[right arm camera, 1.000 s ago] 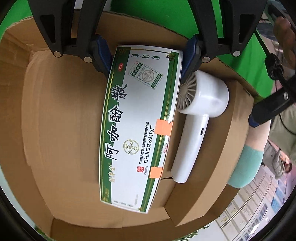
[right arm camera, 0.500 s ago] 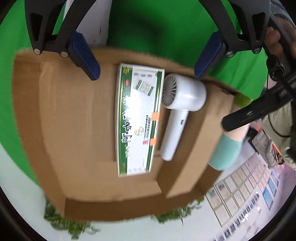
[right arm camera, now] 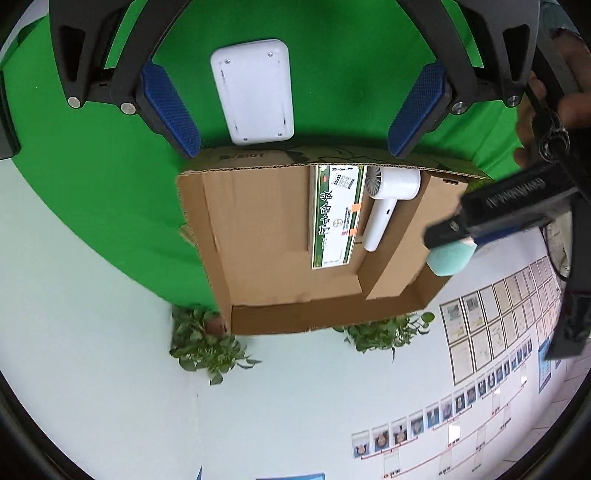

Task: Organize objects
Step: 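Withdraw the right gripper from the tray toward the white device, then close the right gripper on the white rectangular device and lift it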

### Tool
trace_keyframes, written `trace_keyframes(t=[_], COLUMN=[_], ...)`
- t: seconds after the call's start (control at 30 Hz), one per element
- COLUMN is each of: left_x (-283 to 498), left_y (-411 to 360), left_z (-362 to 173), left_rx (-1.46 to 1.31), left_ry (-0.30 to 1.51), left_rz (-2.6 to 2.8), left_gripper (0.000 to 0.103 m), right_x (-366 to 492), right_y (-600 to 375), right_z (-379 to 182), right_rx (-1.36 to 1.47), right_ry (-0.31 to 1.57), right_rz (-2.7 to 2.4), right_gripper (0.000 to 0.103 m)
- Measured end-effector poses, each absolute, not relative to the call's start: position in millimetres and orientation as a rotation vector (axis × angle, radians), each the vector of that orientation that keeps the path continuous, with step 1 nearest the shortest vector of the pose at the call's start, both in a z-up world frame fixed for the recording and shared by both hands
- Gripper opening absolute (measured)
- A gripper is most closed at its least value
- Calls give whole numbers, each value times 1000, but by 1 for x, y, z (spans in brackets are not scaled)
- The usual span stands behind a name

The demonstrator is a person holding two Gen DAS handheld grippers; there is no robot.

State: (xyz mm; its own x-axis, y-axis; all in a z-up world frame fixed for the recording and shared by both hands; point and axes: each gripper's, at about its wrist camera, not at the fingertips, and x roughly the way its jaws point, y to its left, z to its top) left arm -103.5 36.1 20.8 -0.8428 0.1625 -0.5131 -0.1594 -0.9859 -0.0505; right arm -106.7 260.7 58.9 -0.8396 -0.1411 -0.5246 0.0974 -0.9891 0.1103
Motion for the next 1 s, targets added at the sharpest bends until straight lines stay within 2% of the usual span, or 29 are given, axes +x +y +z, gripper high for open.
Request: trace_keyframes(t=[0.23,0.63,0.87,1.0], left_x=[-107,-100,-114,-118], left_y=[48,54,53,58], left_z=[10,11,-23,-53], left_rx=[-896,-885,-1095,-1223], left_ry=[-24,-23,-170,-251], left_rz=[2808,2794,2538,2387], left_gripper=[82,82,82,82], right_x=[-137,-124,-113,-124], right_y=[257,254,254,284], right_z=[31,12,-22,-52], right_rx=[850,866,958,1144], right_ry=[-133,-144,-101,-202], right_rz=[-2882,-2819,-2718,-2718], right_gripper=[103,103,103,102])
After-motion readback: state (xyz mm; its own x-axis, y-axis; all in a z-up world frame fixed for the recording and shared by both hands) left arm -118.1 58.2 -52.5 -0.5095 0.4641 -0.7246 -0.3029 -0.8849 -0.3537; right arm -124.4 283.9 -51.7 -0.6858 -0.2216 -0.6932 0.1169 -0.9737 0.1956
